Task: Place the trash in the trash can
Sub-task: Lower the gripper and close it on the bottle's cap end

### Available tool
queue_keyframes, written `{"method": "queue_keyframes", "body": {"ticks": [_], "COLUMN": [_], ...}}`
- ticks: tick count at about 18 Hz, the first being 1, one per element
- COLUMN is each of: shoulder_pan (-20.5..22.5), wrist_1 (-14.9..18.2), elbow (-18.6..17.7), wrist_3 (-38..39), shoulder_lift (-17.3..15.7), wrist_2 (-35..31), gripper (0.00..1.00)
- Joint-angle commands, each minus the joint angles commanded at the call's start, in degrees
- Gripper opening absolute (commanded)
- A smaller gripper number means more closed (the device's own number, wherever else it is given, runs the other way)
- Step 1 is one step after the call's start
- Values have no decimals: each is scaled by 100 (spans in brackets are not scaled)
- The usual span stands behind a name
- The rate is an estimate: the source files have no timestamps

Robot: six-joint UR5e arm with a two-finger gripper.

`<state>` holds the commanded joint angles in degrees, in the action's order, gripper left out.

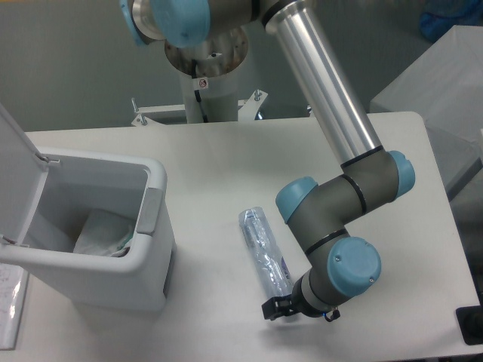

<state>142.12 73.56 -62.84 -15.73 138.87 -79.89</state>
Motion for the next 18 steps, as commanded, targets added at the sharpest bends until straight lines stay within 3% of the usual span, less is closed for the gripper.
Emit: {"method": "queue_keyframes", "body": {"ticks": [11,18], "shoulder_pan": [-53,-53], "wrist_1": [44,44], "elbow": [-44,-53], "wrist_3": [0,-9], "shoulder_lift": [-88,-176], "wrist_2": [0,9], "gripper": [37,22]}}
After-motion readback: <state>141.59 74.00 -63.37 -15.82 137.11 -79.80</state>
